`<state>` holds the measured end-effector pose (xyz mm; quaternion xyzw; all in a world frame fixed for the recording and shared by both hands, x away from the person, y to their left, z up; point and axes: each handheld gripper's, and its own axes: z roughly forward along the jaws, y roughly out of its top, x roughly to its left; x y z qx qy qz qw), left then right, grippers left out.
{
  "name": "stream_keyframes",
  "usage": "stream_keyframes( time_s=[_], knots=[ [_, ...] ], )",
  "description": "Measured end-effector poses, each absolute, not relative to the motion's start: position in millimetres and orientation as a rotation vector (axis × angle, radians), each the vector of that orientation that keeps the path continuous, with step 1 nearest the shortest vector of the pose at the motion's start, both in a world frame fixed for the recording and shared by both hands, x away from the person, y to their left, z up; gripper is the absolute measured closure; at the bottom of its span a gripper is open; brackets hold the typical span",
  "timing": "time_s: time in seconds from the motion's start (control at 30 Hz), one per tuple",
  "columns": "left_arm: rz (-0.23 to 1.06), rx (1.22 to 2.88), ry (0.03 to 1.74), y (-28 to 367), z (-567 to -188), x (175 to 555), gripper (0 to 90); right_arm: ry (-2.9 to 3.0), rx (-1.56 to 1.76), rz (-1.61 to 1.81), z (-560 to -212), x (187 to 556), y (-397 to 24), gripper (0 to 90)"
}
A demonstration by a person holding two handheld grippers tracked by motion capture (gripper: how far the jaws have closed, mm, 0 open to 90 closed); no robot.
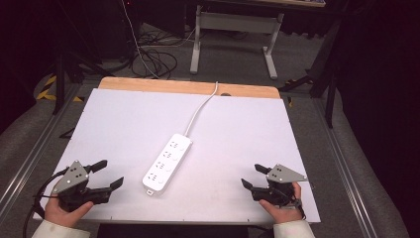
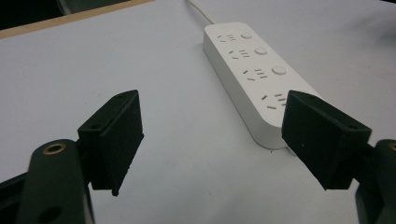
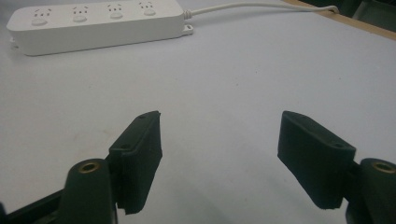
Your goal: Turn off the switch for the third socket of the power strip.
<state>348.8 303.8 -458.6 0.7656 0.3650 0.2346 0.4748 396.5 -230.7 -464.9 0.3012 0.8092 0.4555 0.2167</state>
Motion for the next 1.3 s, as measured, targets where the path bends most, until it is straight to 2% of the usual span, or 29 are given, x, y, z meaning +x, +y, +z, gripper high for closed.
stream_keyframes(
  time_s=[0.4, 0.47, 0.97, 1.3],
  knots=[
    [0.647, 1.900, 0.861, 301, -455, 345, 22.8, 2.232, 0.836, 1.264, -466, 397, -235, 31.1],
    [0.696, 1.927, 0.829, 300, -451, 343, 23.5, 2.235, 0.828, 1.250, -468, 398, -235, 31.4],
    [0.601, 1.902, 0.897, 301, -446, 344, 23.8, 2.240, 0.838, 1.251, -469, 399, -234, 32.3],
    [0.622, 1.918, 0.902, 295, -432, 346, 27.4, 2.240, 0.838, 1.260, -469, 397, -235, 33.3]
  ],
)
